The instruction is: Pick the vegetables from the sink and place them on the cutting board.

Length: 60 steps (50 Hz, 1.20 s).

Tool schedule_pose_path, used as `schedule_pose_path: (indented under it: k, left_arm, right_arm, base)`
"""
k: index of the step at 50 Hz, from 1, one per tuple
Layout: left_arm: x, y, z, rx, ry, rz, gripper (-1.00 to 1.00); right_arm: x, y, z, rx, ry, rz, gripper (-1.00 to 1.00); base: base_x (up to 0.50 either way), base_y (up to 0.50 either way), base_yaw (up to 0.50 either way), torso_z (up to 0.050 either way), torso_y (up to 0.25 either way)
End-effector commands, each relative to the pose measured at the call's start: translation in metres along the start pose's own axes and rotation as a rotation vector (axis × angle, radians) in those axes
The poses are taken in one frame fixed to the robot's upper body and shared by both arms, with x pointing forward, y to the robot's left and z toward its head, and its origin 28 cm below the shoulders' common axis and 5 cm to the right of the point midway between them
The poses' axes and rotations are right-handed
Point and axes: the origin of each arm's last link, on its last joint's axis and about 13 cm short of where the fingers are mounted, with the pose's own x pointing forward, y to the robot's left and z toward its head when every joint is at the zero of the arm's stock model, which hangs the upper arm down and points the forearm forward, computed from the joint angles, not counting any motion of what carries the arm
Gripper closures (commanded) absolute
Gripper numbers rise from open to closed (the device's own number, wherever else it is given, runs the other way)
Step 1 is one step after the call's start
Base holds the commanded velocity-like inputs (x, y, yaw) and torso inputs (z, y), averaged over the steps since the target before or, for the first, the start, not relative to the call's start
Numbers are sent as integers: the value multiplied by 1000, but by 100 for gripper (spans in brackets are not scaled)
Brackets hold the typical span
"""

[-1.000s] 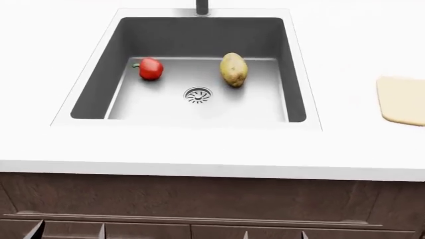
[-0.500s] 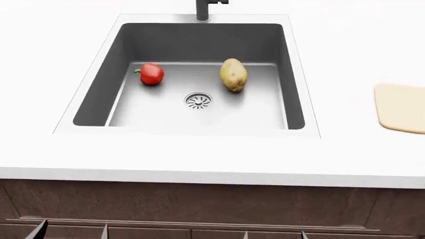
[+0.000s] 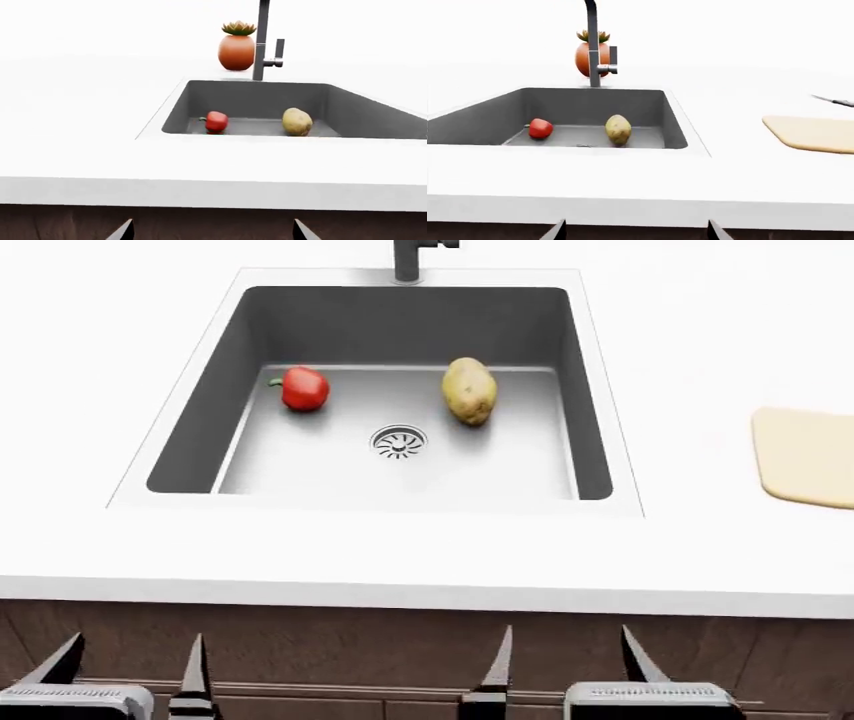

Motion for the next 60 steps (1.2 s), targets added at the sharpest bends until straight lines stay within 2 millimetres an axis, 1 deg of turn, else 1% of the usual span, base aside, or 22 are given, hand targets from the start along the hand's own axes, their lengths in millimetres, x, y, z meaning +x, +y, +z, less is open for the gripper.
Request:
schedule_pose_path:
  k: [1,2,3,5,6,7,9,10,11,12,13,17,20,22,23,25,27,30,32,45,55,60]
  left_arm:
    - [12,4,69,-6,-36,-11,-100]
    - [10,1,81,-59,-23,-70,-100]
    - [9,0,94,-46,-25,-97,-100]
    - [13,2,124,-12,-34,-103,-100]
    - [14,3,131,-14,-58,-115,-100]
    - [22,4,147,-11,-62,-124,-100]
    - [32,3,165,-56,-39,-154,-100]
    - [39,4,170,-24,-41,-161,-100]
    - [39,4,170,-24,-41,-161,-100]
    - [55,6,181,-9,-34,-154,-100]
    - [66,5,184,-39,2,-146,-100]
    - [92,5,187,30,6,-127,-100]
    - [105,7,205,56,-8,-90,-100]
    - [106,7,206,67,13,-78,-100]
    - [105,6,202,122,44,-113,-100]
    - [102,6,205,71,32,-147,-100]
    - [103,7,203,146,7,-139,-100]
    - [109,10,202,93,26,-98,-100]
    - [104,12,200,116,23,-104,-100]
    - [104,17,192,125,83,-114,-100]
    - [108,24,173,125,116,-95,-100]
    - [109,28,177,127,109,-80,-100]
  right_arm:
    - [17,-20,90,-44,-117,12,-100]
    - [17,-22,102,18,-115,28,-100]
    - [16,-24,113,67,-110,39,-100]
    - [17,-29,137,-14,-134,31,-100]
    - [19,-30,143,-11,-132,41,-100]
    - [26,-35,156,-16,-121,46,-100]
    - [36,-37,168,-9,-62,102,-100]
    - [43,-38,173,-13,-55,99,-100]
    - [52,-39,180,-42,-49,105,-100]
    - [57,-40,182,-54,-41,110,-100]
    - [66,-40,183,-69,-14,128,-100]
    - [90,-43,184,11,41,136,-100]
    - [96,-43,187,-23,50,141,-100]
    - [97,-40,187,-43,67,154,-100]
    - [98,-40,184,-53,83,159,-100]
    - [98,-41,183,-68,92,150,-100]
    - [95,-42,182,-67,100,151,-100]
    - [92,-41,180,-63,106,169,-100]
    - [87,-41,180,-69,94,181,-100]
    - [92,-41,171,-64,128,195,-100]
    - [96,-40,172,-94,141,215,-100]
    - [99,-39,169,-85,141,216,-100]
  base:
    - [0,0,0,0,0]
    - [0,0,0,0,0]
    - [0,0,0,0,0]
    - [0,0,0,0,0]
    - [0,0,0,0,0]
    - [0,0,0,0,0]
    - [0,0,0,0,0]
    - [0,0,0,0,0]
    - [0,0,0,0,0]
    - [0,0,0,0,0]
    - [0,0,0,0,0]
    - [0,0,0,0,0]
    - [0,0,0,0,0]
    - [0,0,0,0,0]
    - [0,0,0,0,0]
    - [0,0,0,0,0]
    - [0,0,0,0,0]
    - [0,0,0,0,0]
    - [227,0,0,0,0]
    - [493,0,0,0,0]
    - [500,0,0,0,0]
    - [500,0,0,0,0]
